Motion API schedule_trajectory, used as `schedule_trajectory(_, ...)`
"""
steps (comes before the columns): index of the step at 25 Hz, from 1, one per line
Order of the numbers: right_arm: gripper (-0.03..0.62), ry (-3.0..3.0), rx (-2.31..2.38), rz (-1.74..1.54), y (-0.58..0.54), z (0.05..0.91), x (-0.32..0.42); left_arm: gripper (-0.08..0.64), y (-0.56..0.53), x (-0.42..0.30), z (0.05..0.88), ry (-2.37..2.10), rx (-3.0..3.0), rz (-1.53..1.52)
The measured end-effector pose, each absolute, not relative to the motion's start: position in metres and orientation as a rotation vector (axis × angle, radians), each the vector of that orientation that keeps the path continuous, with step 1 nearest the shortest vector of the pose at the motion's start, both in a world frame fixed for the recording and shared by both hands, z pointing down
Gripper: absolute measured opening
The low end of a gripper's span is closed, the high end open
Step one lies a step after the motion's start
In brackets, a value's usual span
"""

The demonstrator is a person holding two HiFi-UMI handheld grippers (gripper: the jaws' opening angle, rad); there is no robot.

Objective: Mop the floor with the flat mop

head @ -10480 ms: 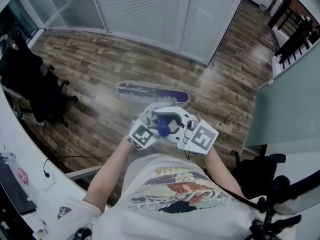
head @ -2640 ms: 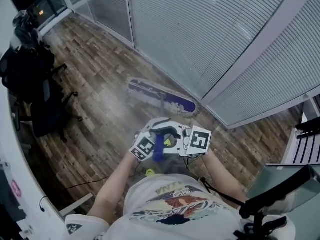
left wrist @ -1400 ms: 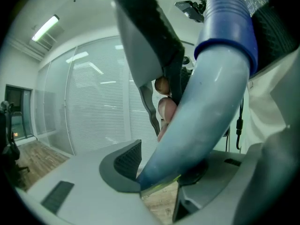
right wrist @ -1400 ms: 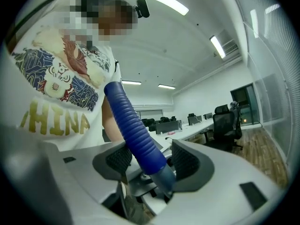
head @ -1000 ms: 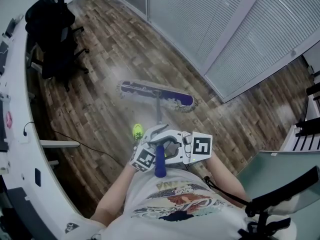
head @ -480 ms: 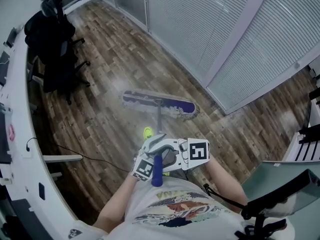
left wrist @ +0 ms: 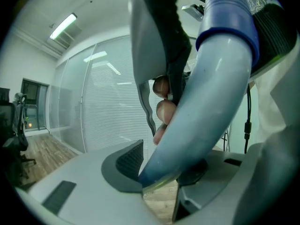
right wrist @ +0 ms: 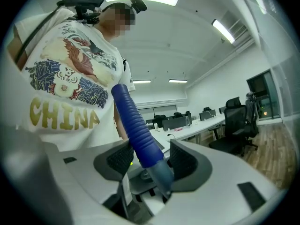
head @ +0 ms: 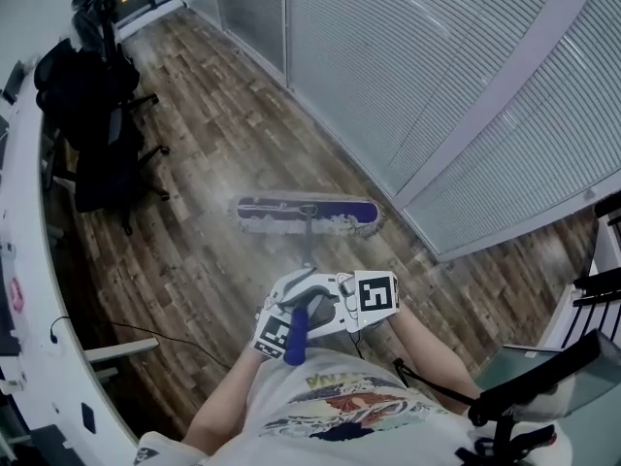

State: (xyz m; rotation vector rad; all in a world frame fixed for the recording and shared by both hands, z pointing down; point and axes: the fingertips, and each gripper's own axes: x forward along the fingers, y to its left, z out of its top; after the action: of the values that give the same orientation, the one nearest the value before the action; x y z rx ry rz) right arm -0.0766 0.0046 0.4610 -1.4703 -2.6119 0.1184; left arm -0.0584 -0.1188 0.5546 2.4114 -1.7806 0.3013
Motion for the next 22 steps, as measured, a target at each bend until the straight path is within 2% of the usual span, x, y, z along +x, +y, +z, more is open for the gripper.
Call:
schedule_trajectory(10, 0.233, -2.651, -1.503, 0.177, -0.134, 0.431, -0.224, 0.121, -0.249, -0.196, 0.527, -1.861, 2.349, 0.221)
schedule_trajectory(17, 0.219, -2.758, -1.451, 0.233, -0.186, 0.407, -0.265, 0.115, -0.299, -0.246, 0.509, -1.868, 2.414, 0.174)
schedule_trajectory(22, 0.219, -2.869, -1.319, 0.27, -0.198, 0.403, -0.263, 0.112, -0.304, -0.239, 0.508, -1.83, 2.479, 0.219)
